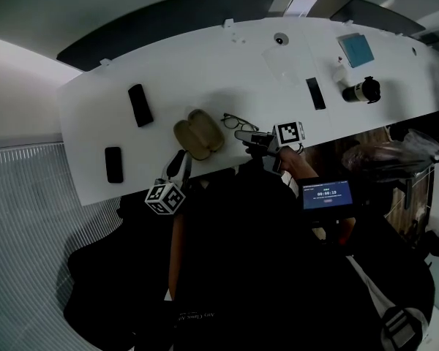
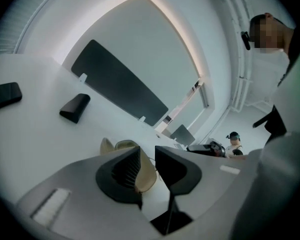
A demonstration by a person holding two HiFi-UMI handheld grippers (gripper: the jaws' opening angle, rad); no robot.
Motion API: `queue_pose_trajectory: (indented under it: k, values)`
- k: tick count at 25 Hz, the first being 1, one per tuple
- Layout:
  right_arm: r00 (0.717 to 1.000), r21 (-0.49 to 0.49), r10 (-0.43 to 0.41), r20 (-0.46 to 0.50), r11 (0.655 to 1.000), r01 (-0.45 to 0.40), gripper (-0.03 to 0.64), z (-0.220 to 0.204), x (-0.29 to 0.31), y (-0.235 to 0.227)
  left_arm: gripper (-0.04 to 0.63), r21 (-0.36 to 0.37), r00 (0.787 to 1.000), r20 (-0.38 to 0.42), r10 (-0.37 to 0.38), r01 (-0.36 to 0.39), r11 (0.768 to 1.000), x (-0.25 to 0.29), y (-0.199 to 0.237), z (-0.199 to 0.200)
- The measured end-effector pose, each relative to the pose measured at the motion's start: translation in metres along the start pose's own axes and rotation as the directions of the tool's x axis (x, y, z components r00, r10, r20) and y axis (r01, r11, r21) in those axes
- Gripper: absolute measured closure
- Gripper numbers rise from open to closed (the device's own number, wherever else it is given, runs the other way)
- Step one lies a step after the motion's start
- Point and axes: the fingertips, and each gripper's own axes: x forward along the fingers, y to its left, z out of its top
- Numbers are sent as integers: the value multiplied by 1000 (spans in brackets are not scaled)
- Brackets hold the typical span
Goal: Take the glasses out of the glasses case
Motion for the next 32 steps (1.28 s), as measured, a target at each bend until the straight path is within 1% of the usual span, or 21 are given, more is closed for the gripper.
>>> queue_pose_trajectory:
  k: [1,2,3,4,5,6,8,9,10,11,14,18,20,22,24,29,32]
  values:
    - [1000,-53,9,23,999,-8,572,4,2,10,499,36,1000,8,-21,20,999,1,-7,4]
    - [999,-127,8,35,992,-3,577,6,3,19,499,78,999,16,-36,35,996,1,-15,8]
    - [999,-222,-2,42,975,12,600,8,4,27,499,124,998,25,-50,46,991,1,-22,13]
    - [999,-327,-17,45,945,31,606,8,5,35,500,167,997,38,-64,57,984,1,-29,18]
    - [998,-430,-36,45,901,52,607,6,7,42,500,204,995,54,-81,68,977,0,-37,23]
    - [997,-528,-62,43,846,76,609,4,8,46,502,233,992,71,-101,82,969,-1,-44,29]
    - [989,-689,-147,30,714,127,609,-5,11,46,506,272,984,102,-145,112,956,-1,-57,38]
    - [981,-741,-191,21,656,144,609,-10,12,42,509,285,981,109,-159,122,951,0,-61,41]
    - [976,-771,-217,9,621,146,609,-16,14,39,512,295,980,108,-164,126,947,1,-63,42]
    - [974,-782,-224,-5,609,136,609,-22,16,37,512,301,981,101,-164,127,945,1,-64,41]
    - [977,-771,-211,-33,628,109,609,-32,20,36,512,305,984,85,-159,126,944,4,-65,37]
    - [976,-756,-213,-45,646,107,609,-36,22,33,515,299,986,65,-151,125,946,2,-61,25]
    - [974,-761,-222,-50,640,107,609,-36,23,32,515,305,987,51,-149,127,944,0,-58,18]
    - [971,-766,-234,-52,633,111,611,-36,23,30,515,291,988,46,-146,127,948,0,-59,16]
    - [969,-768,-243,-52,629,117,609,-36,24,28,515,296,989,41,-145,126,947,0,-56,13]
    - [968,-766,-246,-58,632,115,611,-36,25,28,515,301,991,28,-133,119,946,1,-52,11]
    - [968,-757,-243,-60,643,115,611,-38,25,27,517,297,991,30,-129,114,948,2,-52,14]
